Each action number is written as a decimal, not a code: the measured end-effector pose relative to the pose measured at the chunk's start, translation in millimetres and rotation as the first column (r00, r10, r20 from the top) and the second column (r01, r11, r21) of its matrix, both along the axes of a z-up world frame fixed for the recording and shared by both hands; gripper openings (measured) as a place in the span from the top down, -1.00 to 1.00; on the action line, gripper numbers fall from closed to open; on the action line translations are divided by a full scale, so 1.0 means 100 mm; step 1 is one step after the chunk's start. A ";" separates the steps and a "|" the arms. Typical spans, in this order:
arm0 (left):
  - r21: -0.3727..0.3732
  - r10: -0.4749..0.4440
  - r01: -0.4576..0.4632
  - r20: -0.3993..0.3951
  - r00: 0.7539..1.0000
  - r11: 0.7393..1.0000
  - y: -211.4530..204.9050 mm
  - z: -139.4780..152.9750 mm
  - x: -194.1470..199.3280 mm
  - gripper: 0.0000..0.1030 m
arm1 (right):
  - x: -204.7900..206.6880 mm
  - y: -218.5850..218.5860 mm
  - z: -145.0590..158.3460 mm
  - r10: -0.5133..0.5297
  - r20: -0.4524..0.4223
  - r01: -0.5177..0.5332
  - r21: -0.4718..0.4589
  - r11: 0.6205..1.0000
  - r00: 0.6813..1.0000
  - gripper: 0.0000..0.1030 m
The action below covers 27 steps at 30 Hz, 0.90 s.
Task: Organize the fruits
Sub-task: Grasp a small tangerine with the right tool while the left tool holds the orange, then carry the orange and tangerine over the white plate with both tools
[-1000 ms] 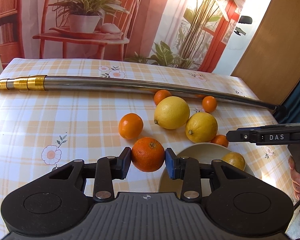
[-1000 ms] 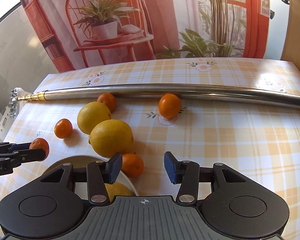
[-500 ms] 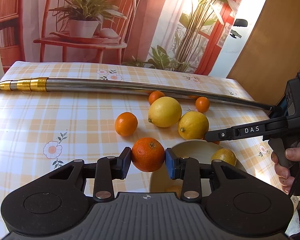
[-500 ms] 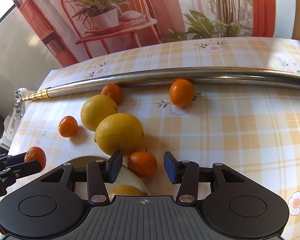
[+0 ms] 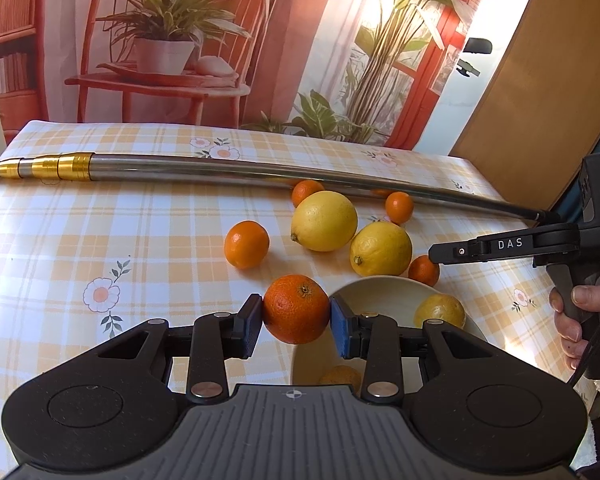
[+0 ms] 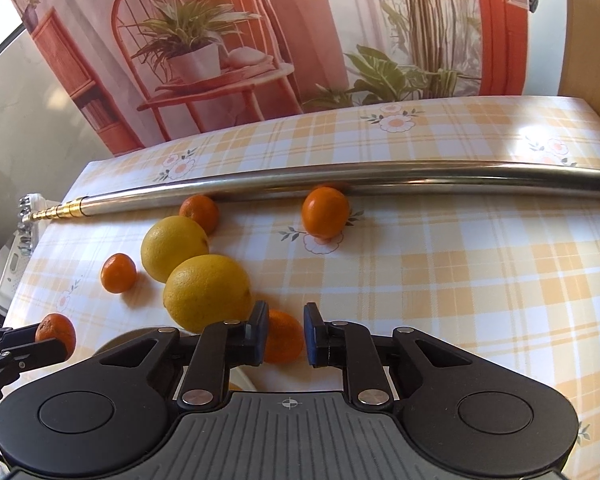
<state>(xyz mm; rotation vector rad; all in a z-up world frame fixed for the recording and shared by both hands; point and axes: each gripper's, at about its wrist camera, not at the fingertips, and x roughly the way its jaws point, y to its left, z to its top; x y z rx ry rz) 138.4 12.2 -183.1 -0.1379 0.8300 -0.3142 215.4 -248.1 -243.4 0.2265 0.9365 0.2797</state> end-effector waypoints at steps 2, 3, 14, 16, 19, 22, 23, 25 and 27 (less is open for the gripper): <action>0.001 -0.001 0.001 -0.001 1.000 1.000 -0.01 0.00 -0.01 0.25 | -0.02 -0.05 0.00 -0.020 0.002 0.020 -0.011 1.000 1.000 0.66; 0.001 -0.001 0.001 -0.001 1.000 1.000 -0.01 0.00 -0.01 0.25 | -0.02 -0.09 0.00 -0.030 0.000 0.030 -0.010 1.000 1.000 0.65; -0.003 -0.010 0.010 0.003 1.000 1.000 -0.03 0.01 -0.03 0.25 | -0.09 -0.18 0.00 -0.072 -0.001 0.072 -0.020 0.997 0.997 0.50; -0.004 -0.011 0.011 0.004 1.000 1.000 -0.02 0.01 -0.02 0.25 | -0.10 -0.15 0.03 -0.064 0.010 0.064 -0.016 0.998 0.998 0.45; -0.004 -0.011 0.011 0.004 1.000 1.000 -0.02 0.01 -0.03 0.25 | -0.08 -0.11 0.06 -0.044 0.021 0.044 -0.009 0.999 0.999 0.40; -0.004 -0.011 0.011 0.004 1.000 1.000 -0.02 0.01 -0.03 0.25 | -0.03 -0.04 0.05 -0.023 0.011 0.023 0.002 1.000 1.000 0.39; -0.004 -0.012 0.012 0.005 1.000 1.000 -0.03 0.01 -0.03 0.25 | -0.01 -0.01 0.04 -0.015 0.007 0.015 0.005 1.000 1.000 0.39; -0.003 -0.012 0.012 0.005 1.000 1.000 -0.03 0.02 -0.03 0.25 | 0.01 0.05 0.03 0.003 0.003 -0.003 0.011 1.000 1.000 0.39; -0.004 -0.013 0.013 0.005 1.000 1.000 -0.03 0.02 -0.03 0.25 | 0.04 0.10 0.02 0.016 0.001 -0.016 0.007 1.000 1.000 0.39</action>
